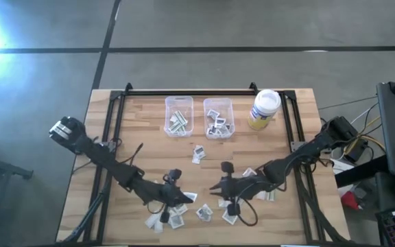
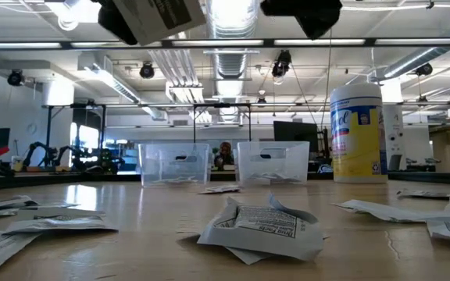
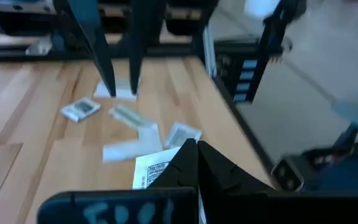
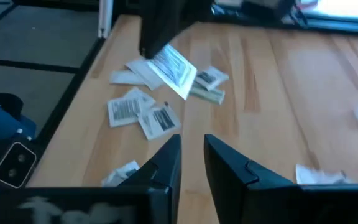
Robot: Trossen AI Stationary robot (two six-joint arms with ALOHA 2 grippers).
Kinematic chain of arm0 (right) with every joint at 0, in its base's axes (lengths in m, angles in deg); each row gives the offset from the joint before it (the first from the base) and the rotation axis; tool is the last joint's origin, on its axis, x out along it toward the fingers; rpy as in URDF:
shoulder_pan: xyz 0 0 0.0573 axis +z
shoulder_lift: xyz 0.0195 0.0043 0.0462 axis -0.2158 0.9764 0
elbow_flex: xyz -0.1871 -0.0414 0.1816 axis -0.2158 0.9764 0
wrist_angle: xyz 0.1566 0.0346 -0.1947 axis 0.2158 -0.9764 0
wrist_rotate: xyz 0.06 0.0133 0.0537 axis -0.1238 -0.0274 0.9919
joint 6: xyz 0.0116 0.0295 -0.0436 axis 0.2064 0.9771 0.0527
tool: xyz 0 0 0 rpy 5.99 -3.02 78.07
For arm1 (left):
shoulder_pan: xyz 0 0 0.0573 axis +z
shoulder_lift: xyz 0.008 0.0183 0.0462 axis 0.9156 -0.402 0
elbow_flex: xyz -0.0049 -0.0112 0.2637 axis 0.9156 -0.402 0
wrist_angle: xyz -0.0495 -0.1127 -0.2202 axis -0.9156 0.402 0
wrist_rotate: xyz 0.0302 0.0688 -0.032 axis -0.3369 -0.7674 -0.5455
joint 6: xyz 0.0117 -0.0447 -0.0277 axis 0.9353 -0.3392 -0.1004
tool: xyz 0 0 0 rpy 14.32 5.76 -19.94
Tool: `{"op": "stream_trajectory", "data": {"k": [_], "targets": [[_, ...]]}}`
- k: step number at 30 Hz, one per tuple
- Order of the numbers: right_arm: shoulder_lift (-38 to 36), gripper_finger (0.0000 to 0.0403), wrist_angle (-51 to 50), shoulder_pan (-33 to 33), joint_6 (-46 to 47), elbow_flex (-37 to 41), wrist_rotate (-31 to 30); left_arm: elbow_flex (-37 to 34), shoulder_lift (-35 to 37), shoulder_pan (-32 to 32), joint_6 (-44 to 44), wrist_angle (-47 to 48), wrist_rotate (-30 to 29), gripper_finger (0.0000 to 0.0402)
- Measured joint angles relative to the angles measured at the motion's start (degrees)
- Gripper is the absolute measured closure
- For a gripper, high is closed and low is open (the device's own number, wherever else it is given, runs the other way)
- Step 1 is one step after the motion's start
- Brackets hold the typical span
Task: Pick & Place First Aid Supplies
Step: Put the gray towelette pack into the right transparent bin
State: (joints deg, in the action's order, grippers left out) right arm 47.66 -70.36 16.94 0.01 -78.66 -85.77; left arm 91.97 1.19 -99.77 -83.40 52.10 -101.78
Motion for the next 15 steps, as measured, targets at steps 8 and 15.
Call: {"op": "stream_trajectory", "data": {"k": [8,15], "targets": [[0.0,0.0278,6.9,0.0,-11.7,0.0,-0.2,-4.4,0.0,0.4,-1.3,-14.8,-2.6,0.0401],[-0.1,0.025,14.4,-0.3,-21.6,0.0,-0.3,-5.8,0.0,1.1,-1.4,-20.3,-2.8,0.0401]]}}
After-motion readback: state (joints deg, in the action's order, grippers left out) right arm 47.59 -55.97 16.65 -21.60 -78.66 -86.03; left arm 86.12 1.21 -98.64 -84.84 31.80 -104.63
